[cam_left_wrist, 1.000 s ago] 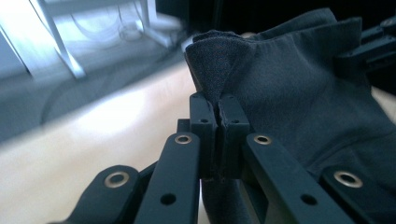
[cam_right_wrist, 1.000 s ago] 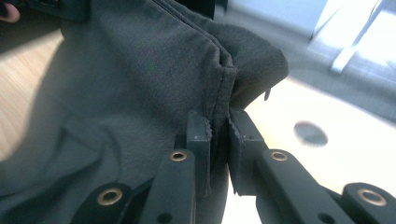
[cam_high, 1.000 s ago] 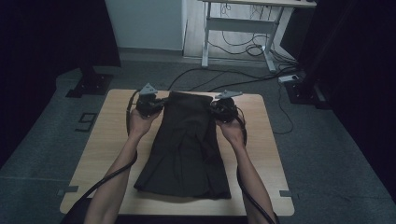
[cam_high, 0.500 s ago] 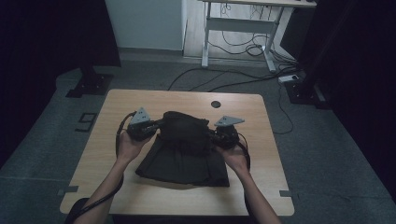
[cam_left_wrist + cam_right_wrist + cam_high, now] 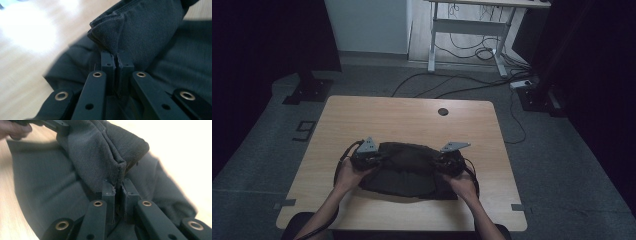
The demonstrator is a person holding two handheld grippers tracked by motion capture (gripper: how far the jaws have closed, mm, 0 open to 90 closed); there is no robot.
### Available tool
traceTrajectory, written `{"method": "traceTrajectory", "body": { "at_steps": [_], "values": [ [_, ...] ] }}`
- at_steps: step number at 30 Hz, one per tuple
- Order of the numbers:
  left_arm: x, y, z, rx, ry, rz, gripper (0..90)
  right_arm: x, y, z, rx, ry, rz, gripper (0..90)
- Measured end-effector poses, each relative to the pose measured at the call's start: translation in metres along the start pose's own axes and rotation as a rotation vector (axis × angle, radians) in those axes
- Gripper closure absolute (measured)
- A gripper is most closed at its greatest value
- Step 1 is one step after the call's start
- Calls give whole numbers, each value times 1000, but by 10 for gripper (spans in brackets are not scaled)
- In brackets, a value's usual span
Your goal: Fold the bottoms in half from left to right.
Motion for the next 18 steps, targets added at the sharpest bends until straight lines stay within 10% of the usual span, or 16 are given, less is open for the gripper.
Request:
{"method": "traceTrajectory", "body": {
  "at_steps": [6,10,18],
  "values": [
    [11,6,-5,48,-9,31,836,24,5,-16,-32,-28,-44,833],
    [14,7,1,46,-7,40,661,25,4,-13,-51,-22,-46,803],
    [42,-11,24,10,-69,38,369,46,17,10,-14,-63,-19,487]
  ]
}}
Point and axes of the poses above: each handheld gripper's, and its own axes: z roughly backward along the jaws, x roughly out of its underside, y roughly to its right, the point moved 5 cm from there along -z, roughly forward along the jaws, and after that the axes turned 6 degrees about -y, right-handed, at the moved point
